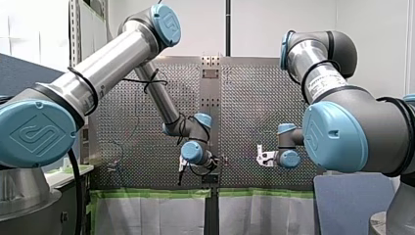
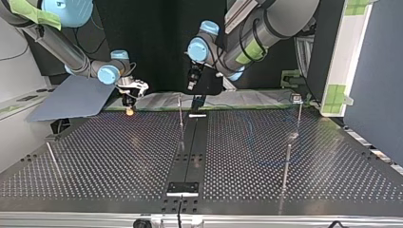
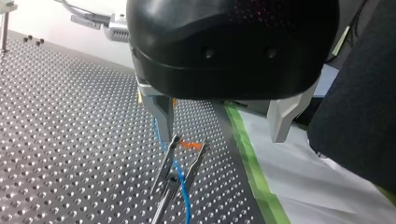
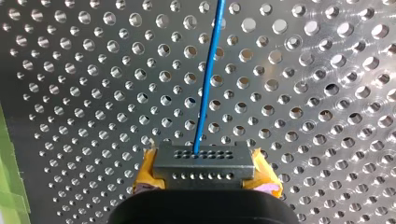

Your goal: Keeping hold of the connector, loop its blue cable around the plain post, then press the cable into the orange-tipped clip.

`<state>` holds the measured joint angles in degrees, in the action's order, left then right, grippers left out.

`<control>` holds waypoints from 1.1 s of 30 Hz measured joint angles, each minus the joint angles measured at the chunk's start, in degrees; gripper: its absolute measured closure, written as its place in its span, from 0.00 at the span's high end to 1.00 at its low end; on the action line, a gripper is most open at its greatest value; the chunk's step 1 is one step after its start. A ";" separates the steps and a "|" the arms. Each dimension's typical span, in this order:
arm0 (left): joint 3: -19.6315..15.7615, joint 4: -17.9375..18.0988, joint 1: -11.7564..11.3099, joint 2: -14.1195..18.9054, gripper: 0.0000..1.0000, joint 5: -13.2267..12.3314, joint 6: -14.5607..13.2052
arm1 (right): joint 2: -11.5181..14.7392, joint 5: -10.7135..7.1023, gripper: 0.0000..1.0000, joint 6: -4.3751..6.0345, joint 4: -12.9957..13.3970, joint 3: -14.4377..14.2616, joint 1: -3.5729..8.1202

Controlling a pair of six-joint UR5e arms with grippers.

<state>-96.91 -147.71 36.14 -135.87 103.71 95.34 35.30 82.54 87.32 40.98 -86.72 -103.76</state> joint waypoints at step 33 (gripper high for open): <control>-17.69 17.36 -2.81 16.98 1.00 0.18 15.20 | 0.00 -0.49 0.00 0.15 -0.41 0.00 -0.33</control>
<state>-114.60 -130.35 33.34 -118.89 103.88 110.54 35.30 82.04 87.47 40.57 -86.72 -104.09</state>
